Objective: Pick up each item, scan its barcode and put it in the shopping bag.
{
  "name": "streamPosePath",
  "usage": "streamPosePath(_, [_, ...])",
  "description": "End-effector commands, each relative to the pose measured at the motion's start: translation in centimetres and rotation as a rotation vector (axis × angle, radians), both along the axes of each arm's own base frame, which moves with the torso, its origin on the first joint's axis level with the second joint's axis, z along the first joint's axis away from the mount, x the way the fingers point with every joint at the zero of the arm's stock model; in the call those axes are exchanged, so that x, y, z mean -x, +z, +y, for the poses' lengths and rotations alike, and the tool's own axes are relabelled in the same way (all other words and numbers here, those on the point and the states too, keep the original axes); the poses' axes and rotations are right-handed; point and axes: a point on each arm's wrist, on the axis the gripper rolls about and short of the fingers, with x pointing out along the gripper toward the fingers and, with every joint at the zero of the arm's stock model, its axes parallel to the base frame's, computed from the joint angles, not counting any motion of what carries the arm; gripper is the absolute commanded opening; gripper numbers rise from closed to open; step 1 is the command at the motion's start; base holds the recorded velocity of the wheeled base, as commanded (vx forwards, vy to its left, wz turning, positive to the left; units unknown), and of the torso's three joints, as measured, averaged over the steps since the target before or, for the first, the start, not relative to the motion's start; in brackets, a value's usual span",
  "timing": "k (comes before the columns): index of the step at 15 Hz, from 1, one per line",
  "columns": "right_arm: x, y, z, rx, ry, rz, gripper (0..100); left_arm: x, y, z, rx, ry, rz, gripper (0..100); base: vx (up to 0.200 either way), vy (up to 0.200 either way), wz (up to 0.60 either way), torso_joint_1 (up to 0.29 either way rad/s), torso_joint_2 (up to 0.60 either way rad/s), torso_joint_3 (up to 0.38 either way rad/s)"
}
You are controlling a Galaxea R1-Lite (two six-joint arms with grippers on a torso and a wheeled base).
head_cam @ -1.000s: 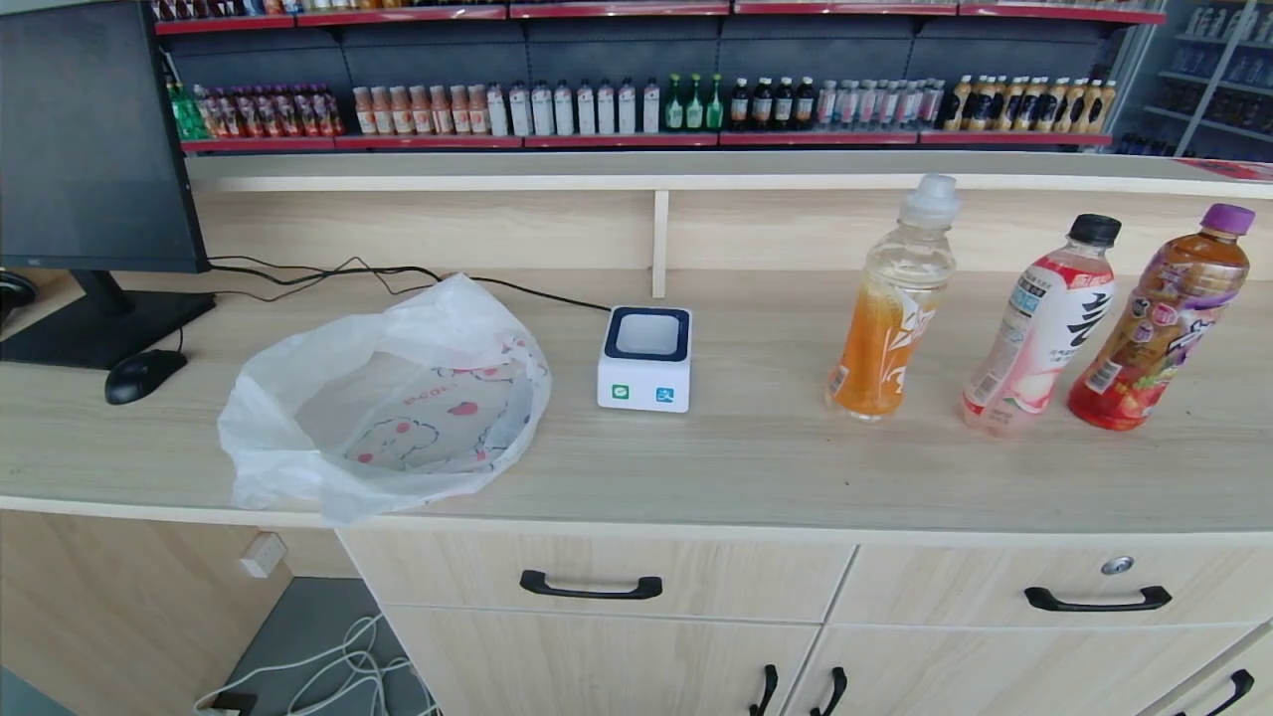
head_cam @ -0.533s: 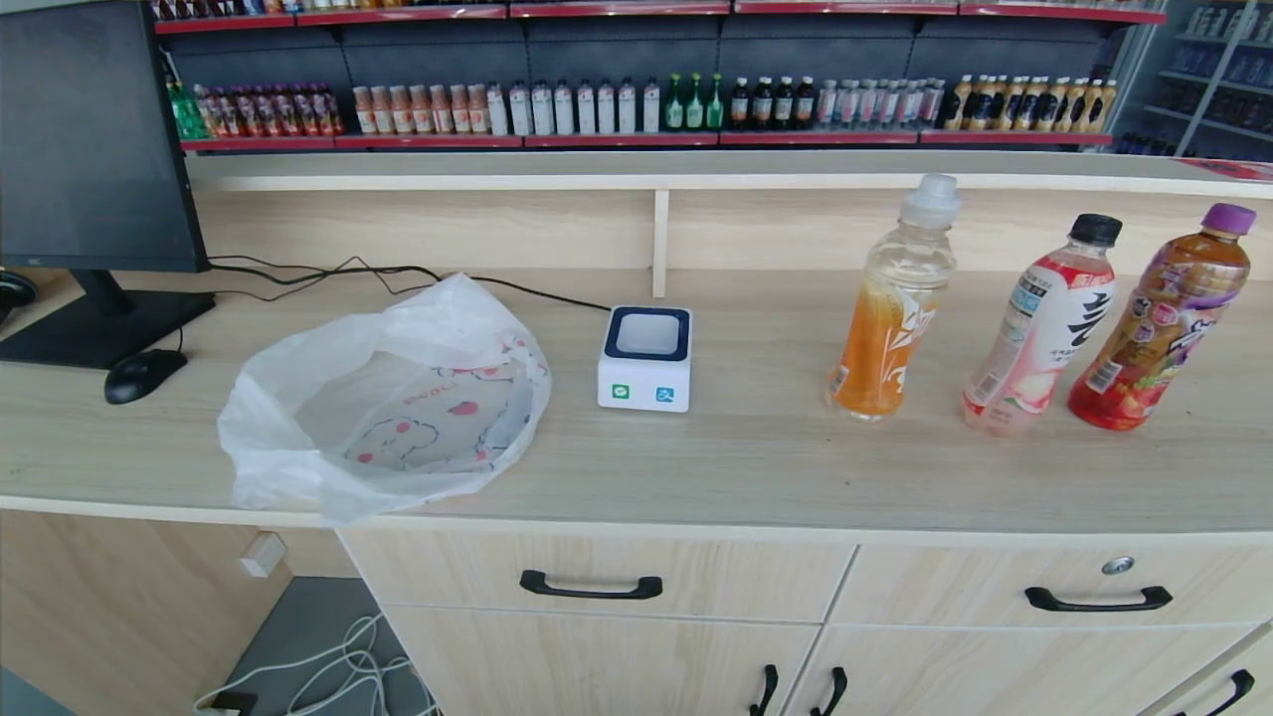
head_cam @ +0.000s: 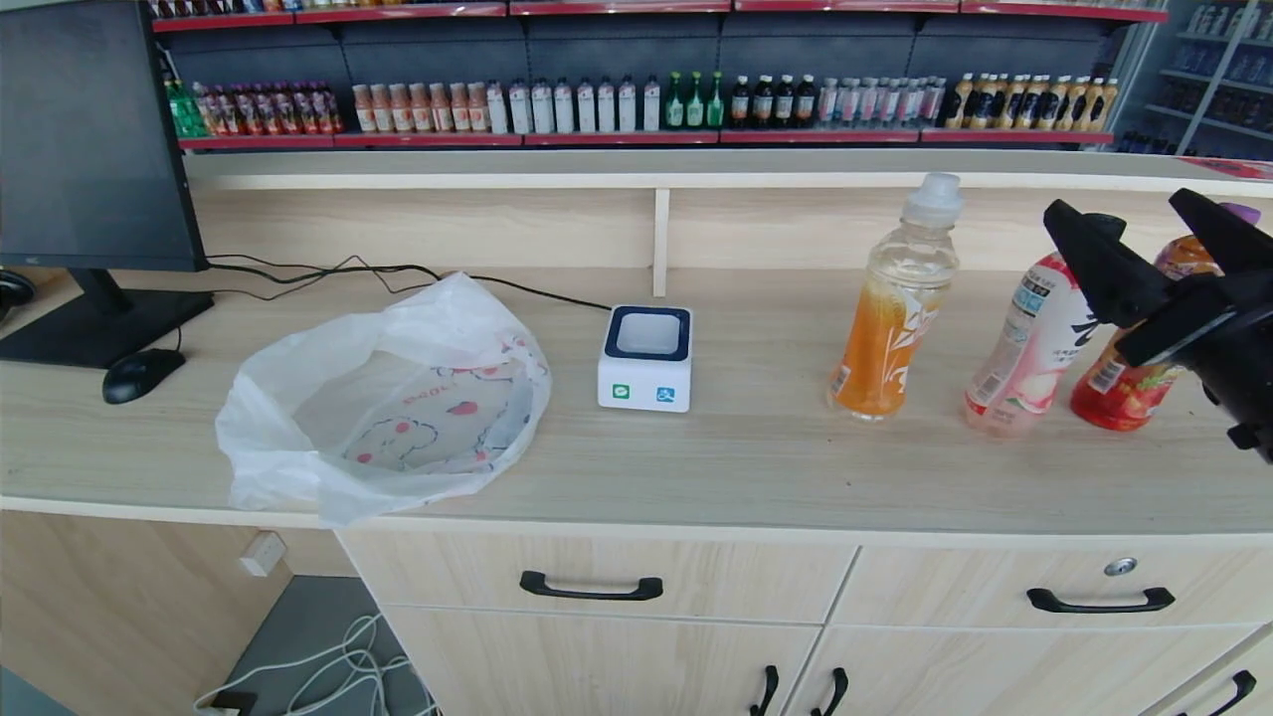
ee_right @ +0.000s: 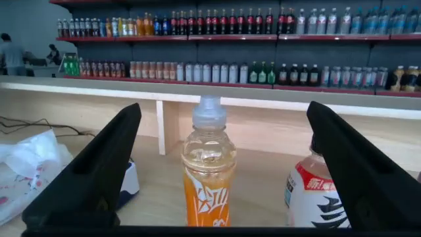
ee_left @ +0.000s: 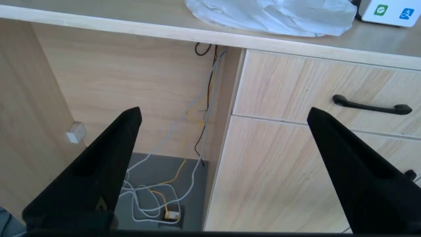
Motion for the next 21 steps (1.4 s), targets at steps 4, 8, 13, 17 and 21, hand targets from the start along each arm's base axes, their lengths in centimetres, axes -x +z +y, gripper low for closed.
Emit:
streamPosePath(4, [-1.1, -2.6, 2.6, 0.019, 0.051, 0.100, 100, 0.0, 0.0, 0.0, 0.000, 0.000, -0.002, 100, 0.000, 0.000, 0.00, 0.000, 0.00, 0.000])
streamPosePath(8, [-0.7, -3.5, 2.3, 0.018, -0.027, 0.120, 100, 0.0, 0.0, 0.0, 0.000, 0.000, 0.002, 100, 0.000, 0.000, 0.00, 0.000, 0.00, 0.000])
streamPosePath(13, [-2.0, -7.1, 3.4, 0.019, -0.049, 0.280, 100, 0.0, 0.0, 0.0, 0.000, 0.000, 0.000, 100, 0.000, 0.000, 0.00, 0.000, 0.00, 0.000])
streamPosePath(17, [-2.8, -8.9, 4.3, 0.017, -0.022, 0.354, 100, 0.0, 0.0, 0.0, 0.000, 0.000, 0.000, 100, 0.000, 0.000, 0.00, 0.000, 0.00, 0.000])
streamPosePath(21, [-4.9, -9.0, 5.2, 0.036, -0.033, 0.336, 100, 0.0, 0.0, 0.0, 0.000, 0.000, 0.000, 100, 0.000, 0.000, 0.00, 0.000, 0.00, 0.000])
